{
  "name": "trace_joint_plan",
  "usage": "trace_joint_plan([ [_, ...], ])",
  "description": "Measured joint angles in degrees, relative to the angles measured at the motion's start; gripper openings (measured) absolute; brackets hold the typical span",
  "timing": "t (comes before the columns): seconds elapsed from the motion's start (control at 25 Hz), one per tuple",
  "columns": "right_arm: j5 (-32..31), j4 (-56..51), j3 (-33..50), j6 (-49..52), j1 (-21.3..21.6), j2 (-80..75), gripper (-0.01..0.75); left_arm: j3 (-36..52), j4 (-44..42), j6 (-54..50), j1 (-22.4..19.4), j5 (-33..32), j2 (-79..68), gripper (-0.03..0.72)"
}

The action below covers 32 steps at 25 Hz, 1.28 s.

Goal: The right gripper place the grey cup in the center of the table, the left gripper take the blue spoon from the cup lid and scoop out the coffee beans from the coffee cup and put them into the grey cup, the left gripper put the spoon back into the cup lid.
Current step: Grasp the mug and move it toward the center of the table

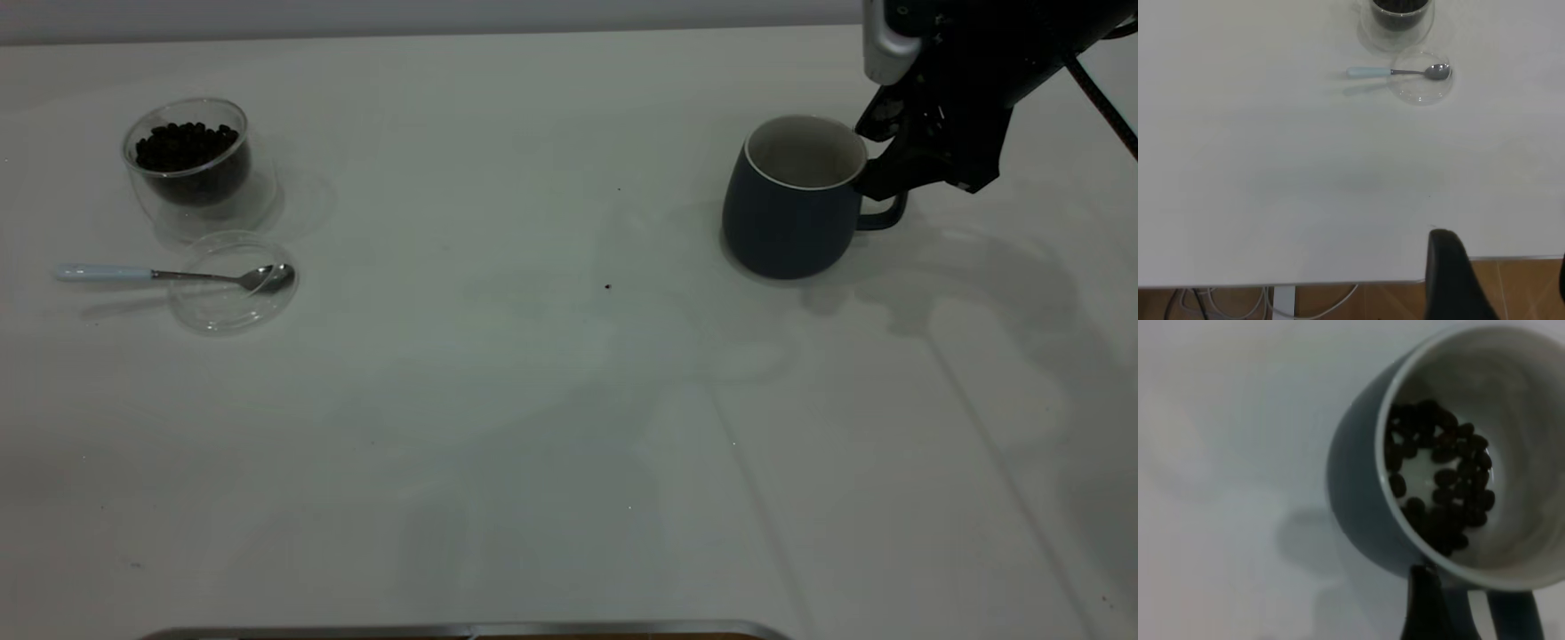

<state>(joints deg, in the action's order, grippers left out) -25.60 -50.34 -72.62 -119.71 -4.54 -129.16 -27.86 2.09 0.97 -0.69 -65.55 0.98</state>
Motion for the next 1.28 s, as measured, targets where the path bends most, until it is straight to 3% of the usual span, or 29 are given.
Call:
trace_joint_plan([
  [0.52, 2.0, -0.2, -0.1, 0.0, 1.4, -3.0, 0.534, 0.0, 0.0, 0.0, 0.0, 0.0, 0.0, 0.454],
  [0.8, 2.2, -0.2, -4.2, 0.0, 0.8, -6.0, 0.534, 0.0, 0.0, 0.0, 0.0, 0.0, 0.0, 0.454],
  [1.28, 1.1, -5.7, -6.1, 0.0, -6.3, -8.7, 0.534, 0.0, 0.0, 0.0, 0.0, 0.0, 0.0, 0.454],
])
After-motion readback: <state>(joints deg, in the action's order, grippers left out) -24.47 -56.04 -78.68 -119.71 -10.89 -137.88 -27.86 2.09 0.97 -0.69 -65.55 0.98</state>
